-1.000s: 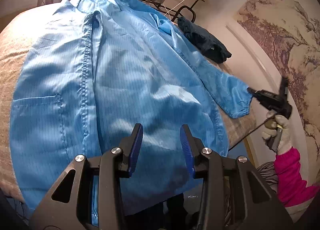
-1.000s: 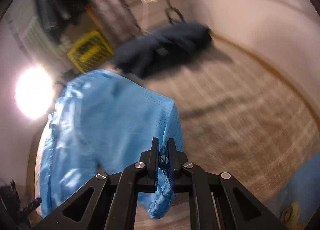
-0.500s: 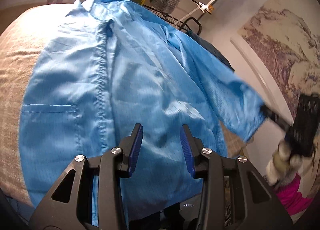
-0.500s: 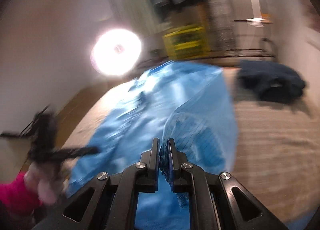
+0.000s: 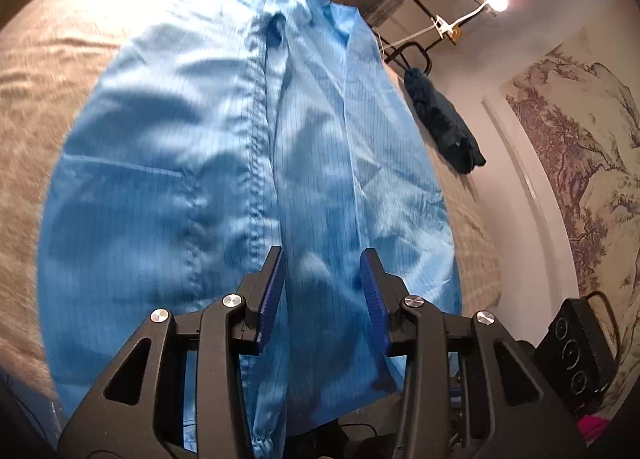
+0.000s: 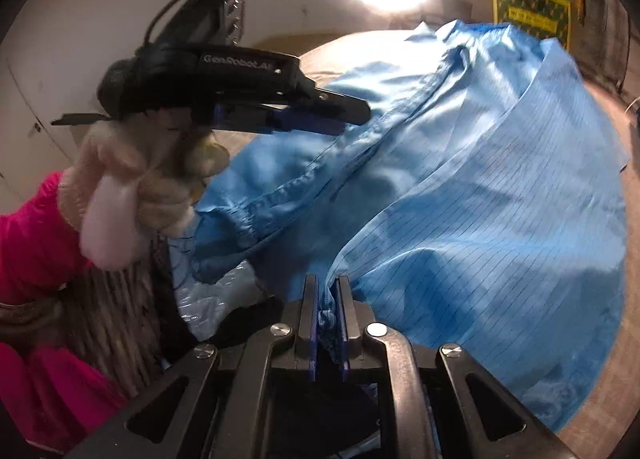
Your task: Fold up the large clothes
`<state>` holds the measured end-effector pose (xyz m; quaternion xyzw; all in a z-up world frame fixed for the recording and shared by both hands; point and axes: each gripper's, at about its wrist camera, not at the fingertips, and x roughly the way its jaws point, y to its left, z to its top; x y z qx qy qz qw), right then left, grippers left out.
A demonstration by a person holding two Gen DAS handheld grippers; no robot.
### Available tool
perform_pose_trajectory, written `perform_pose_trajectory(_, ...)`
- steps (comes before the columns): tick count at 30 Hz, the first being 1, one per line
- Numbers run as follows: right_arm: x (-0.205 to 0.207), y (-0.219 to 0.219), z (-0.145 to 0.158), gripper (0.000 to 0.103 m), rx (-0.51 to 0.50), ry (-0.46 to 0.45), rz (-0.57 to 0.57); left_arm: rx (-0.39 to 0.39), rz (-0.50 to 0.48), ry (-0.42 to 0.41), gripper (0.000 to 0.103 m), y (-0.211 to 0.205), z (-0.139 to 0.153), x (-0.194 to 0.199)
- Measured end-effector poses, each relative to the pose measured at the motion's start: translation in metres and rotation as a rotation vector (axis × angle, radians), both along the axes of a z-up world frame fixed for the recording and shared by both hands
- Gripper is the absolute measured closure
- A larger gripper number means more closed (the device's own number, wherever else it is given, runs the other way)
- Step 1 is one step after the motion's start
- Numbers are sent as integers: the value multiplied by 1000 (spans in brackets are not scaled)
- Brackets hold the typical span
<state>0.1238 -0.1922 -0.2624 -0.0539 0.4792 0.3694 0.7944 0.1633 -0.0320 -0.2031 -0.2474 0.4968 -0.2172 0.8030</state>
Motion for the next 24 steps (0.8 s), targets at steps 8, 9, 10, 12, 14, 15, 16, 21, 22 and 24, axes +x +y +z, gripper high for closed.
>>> perform_pose_trajectory(8, 7, -63, 49, 61, 263, -23, -45, -67, -112, 79, 45, -33, -17, -9)
perform_pose_trajectory(9, 14, -77, 53, 61, 274, -34, -88, -71, -118, 92, 45, -37, -19, -10)
perform_pose_trajectory(10, 22, -88, 55, 61, 280, -38, -128, -66, -126, 101, 45, -41, -22, -10)
perform_pose_trajectory(12, 46, -116, 56, 60, 302, -40, -237, -37, -140, 112, 45, -49, -27, -8)
perform_pose_trajectory(14, 73, -143, 56, 60, 291, -52, -348, -33, -154, 115, 45, -55, -30, -6)
perform_pose_trajectory(15, 89, -155, 55, 60, 284, -50, -401, -39, -157, 113, 45, -58, -30, -5)
perform_pose_trajectory(16, 105, -167, 53, 59, 284, -41, -443, -47, -160, 105, 54, -61, -30, -4)
perform_pose_trajectory(21, 190, -209, 32, 56, 271, 13, -599, -6, -198, 76, 102, -75, -32, -3)
perform_pose_trajectory(22, 205, -214, 25, 56, 274, 32, -621, 0, -203, 70, 103, -77, -30, -4)
perform_pose_trajectory(24, 239, -222, 8, 56, 292, 87, -664, 0, -206, 65, 103, -78, -27, -8)
